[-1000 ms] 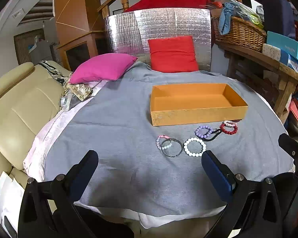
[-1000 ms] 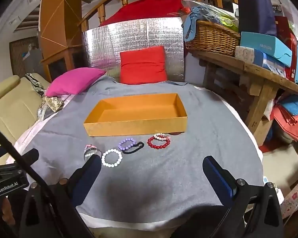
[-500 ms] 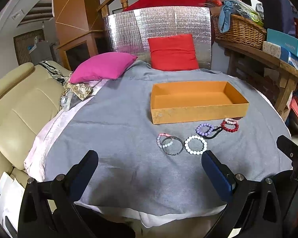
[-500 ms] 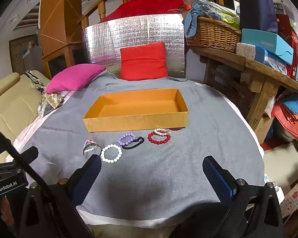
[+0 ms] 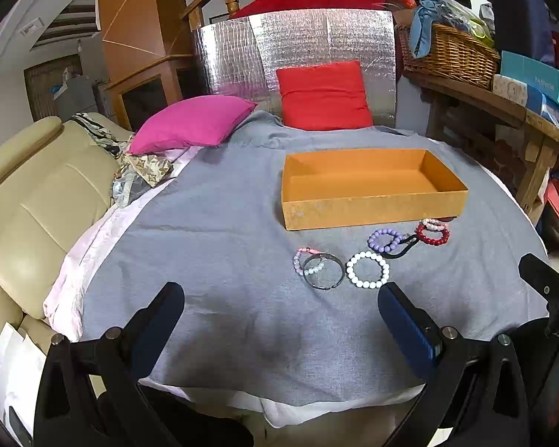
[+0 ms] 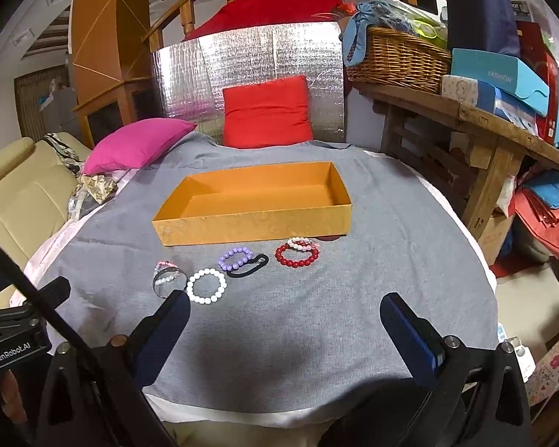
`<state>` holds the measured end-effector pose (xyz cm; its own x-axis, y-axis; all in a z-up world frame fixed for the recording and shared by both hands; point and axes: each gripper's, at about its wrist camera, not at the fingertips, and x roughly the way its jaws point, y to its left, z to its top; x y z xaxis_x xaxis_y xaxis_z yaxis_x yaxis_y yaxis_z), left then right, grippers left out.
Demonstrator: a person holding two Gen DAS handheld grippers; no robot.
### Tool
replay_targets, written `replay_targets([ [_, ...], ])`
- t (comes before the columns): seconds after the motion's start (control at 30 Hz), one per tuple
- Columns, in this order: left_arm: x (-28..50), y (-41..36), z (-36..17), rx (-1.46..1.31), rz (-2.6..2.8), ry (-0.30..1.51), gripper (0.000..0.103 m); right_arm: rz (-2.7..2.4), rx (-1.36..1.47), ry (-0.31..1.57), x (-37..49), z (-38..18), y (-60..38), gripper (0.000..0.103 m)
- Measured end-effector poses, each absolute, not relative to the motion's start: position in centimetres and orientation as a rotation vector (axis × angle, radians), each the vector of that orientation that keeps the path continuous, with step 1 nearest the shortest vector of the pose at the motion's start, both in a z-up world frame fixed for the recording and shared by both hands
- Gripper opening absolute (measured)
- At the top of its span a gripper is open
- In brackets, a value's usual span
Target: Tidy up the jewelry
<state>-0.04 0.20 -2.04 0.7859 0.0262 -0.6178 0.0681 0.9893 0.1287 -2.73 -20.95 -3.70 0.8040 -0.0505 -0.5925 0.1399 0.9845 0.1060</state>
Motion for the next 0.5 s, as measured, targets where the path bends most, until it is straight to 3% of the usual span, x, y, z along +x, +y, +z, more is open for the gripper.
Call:
replay_targets([
  [0.5, 6.8, 0.2, -6.8, 0.098, -0.123, 0.733, 0.103, -0.165, 0.279, 0.742, 2.2, -8.6, -27.8, 0.103],
])
